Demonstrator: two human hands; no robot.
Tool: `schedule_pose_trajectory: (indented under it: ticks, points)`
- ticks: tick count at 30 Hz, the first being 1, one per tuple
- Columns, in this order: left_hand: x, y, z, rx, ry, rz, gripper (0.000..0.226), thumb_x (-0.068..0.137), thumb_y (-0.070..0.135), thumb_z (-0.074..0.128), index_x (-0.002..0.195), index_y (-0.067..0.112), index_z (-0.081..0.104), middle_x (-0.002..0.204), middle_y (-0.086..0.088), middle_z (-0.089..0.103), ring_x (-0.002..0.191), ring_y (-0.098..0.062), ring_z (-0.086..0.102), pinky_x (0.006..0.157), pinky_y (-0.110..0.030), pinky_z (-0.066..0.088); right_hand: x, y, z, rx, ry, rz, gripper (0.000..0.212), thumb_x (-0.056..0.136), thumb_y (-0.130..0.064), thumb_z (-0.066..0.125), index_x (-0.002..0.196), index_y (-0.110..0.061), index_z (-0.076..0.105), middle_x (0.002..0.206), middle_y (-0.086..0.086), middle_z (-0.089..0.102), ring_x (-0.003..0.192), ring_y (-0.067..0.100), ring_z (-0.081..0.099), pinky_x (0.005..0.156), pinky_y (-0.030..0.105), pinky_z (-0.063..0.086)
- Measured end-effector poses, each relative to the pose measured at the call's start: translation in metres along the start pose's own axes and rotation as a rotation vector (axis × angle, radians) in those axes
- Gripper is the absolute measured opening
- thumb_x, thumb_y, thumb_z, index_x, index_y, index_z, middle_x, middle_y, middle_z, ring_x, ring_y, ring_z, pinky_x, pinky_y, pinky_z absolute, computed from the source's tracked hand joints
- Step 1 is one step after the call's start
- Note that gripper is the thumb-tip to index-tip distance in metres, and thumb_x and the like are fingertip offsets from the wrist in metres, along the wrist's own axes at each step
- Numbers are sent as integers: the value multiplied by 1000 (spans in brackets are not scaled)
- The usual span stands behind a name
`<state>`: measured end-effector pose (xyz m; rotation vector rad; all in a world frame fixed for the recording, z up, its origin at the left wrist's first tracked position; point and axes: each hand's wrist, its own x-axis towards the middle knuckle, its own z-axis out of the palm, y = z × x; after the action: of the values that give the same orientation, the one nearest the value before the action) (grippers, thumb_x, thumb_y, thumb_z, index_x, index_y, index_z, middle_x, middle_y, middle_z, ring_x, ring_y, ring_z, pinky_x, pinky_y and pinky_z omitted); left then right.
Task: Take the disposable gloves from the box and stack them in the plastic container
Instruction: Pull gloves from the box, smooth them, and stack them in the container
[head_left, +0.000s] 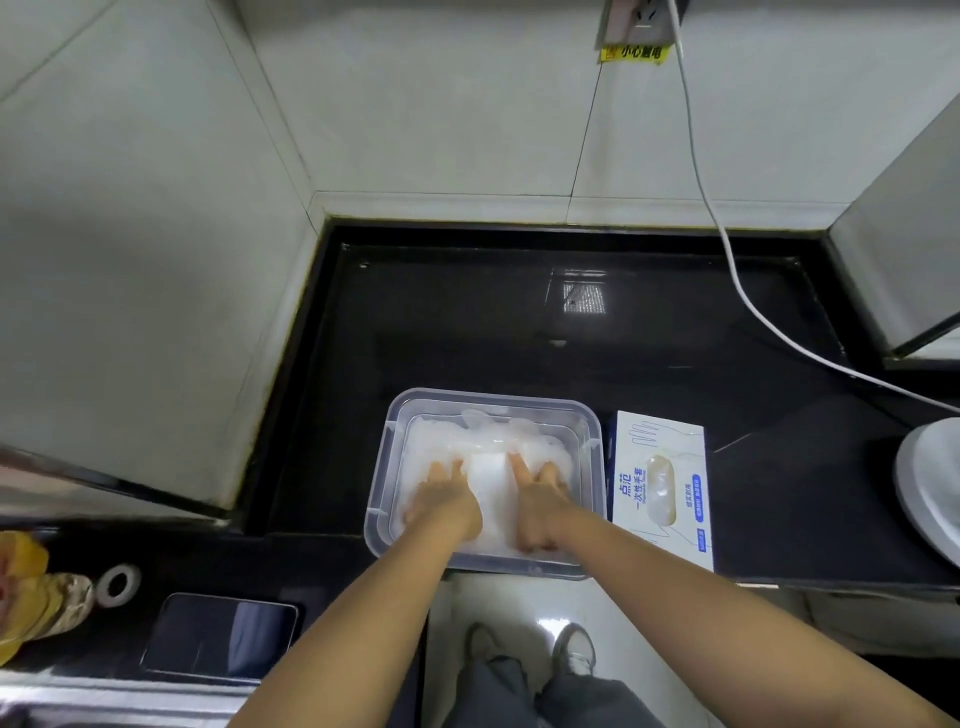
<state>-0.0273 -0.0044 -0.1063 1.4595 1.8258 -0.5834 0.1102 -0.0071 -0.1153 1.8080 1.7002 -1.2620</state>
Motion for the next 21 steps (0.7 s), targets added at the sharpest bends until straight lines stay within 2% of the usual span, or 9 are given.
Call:
schedule_pose_trajectory:
  ticks: [3,6,8,10,12,14,16,18,21]
  points:
    - [-15,4,-4,87,13,16,79,96,15,46,157,21,-3,160,-11,13,141,-36,25,110,-46,34,-11,-4,-7,-33,-16,-12,121,84,1,67,149,-39,-27,162,7,-14,136,37,37,98,39,52]
    - [-36,16,-11,296,118,-12,58,92,20,55,146,15,35,135,-11,47,123,-29,44,92,-38,42,-21,-8,-15,25,-30,-41,114,88,2,65,153,-33,-22,164,5,-10,127,36,48,85,34,57]
    - [-55,33,-19,562,160,-29,50,88,25,63,134,15,48,131,-10,51,122,-29,44,96,-41,40,-27,-9,-21,62,25,-90,102,89,3,62,158,-26,-7,162,7,8,124,34,51,83,33,59]
    - [-67,51,-24,673,223,9,44,89,29,65,130,18,53,130,-6,55,123,-27,45,102,-41,34,-36,-7,-32,179,67,-159,75,91,2,61,155,-15,25,146,10,39,107,29,61,77,34,60]
    - [-73,66,-26,553,325,72,35,95,26,58,130,21,54,127,-3,59,120,-23,53,99,-35,36,-52,-3,-47,373,167,-292,35,92,3,55,124,-12,59,109,7,63,78,23,65,64,33,58]
    - [-75,78,-28,270,418,97,34,100,22,48,134,20,51,130,-7,59,114,-24,59,92,-31,43,-65,7,-63,456,418,-380,21,92,-1,53,95,-16,68,85,2,66,70,19,64,64,33,58]
    - [-81,89,-30,35,503,141,32,101,18,41,131,16,53,128,-13,60,105,-26,63,84,-32,49,-68,29,-77,498,639,-355,15,93,-10,55,85,-14,68,78,0,67,73,18,62,74,35,55]
    - [-88,106,-27,-68,545,266,26,101,19,42,119,13,59,111,-9,66,89,-22,63,71,-29,50,-68,58,-87,467,723,-249,16,94,-14,53,88,-9,68,77,1,67,76,20,63,77,38,54]
    - [-98,132,-17,-143,502,427,17,100,20,46,110,13,57,101,-8,67,81,-20,58,66,-30,47,-61,104,-87,228,562,-25,16,94,-18,55,98,-11,67,96,6,68,88,25,65,82,38,56]
